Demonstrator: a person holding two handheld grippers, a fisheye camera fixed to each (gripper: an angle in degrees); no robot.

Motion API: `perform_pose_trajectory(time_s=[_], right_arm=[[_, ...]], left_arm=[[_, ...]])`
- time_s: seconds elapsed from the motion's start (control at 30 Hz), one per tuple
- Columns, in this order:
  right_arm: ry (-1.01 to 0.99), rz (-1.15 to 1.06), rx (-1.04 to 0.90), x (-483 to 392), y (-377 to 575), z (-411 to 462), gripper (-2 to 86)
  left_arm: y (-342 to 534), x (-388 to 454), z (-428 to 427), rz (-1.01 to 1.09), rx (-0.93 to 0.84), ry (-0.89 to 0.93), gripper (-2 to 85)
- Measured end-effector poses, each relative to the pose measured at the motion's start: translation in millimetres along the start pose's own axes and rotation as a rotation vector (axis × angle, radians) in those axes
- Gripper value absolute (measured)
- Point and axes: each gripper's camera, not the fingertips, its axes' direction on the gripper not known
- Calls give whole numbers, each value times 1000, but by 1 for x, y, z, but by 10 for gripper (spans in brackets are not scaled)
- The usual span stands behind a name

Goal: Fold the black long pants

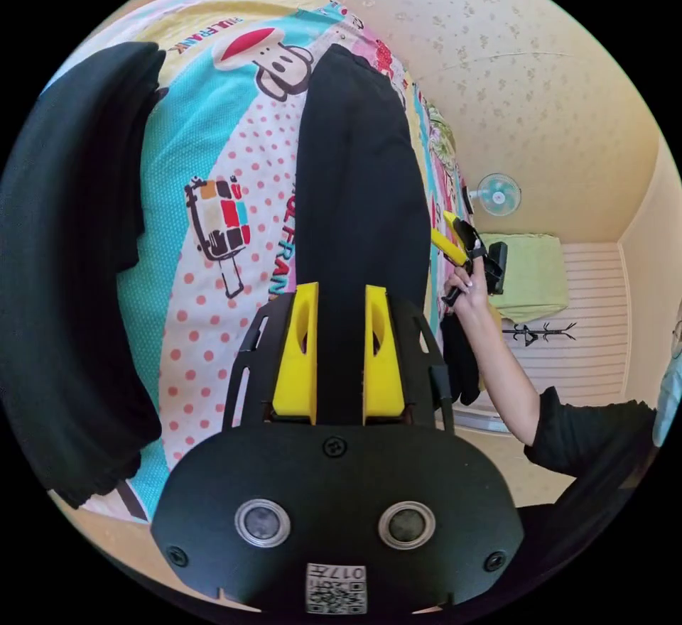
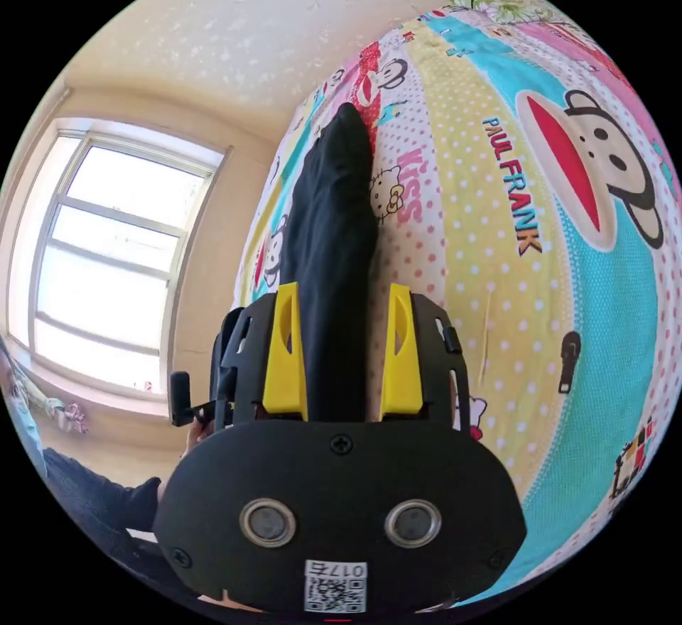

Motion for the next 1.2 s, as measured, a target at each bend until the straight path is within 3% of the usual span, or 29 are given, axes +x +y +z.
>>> perform_pose_trajectory(time_s=[0.1,0.23,0.33,0.37,0.5,0.7,0.83,1.0,1.1,1.2], right_arm=[[-74,-11,-189,2,-35,40,73],[144,-69,-36,-14,-16,0,23],[224,42,-128,3,-4,6,23],[261,79,-75,0,-1,-3,27],[181,-12,88,-41,-17,-24,56],[302,-225,-22,-138,-124,59,137],[522,-374,-106,-196,-186,140,143],[687,-370,-73,-214,-228,188,136],[773,-354,-153,-197,-240,215,122],[783,-476,-145,-207,-238,215,45]], left_arm=[[-4,12,3,11,4,43,96],[13,18,13,20,-47,1,92],[27,10,25,-33,-105,-28,97],[31,9,27,-42,-109,-12,99],[36,9,25,-45,-83,-28,100],[-6,19,24,27,-37,-45,87],[-25,33,47,93,-111,-225,14],[-12,53,52,108,-66,-310,-5],[-2,66,56,111,-16,-363,-9],[5,75,56,118,15,-397,-9]])
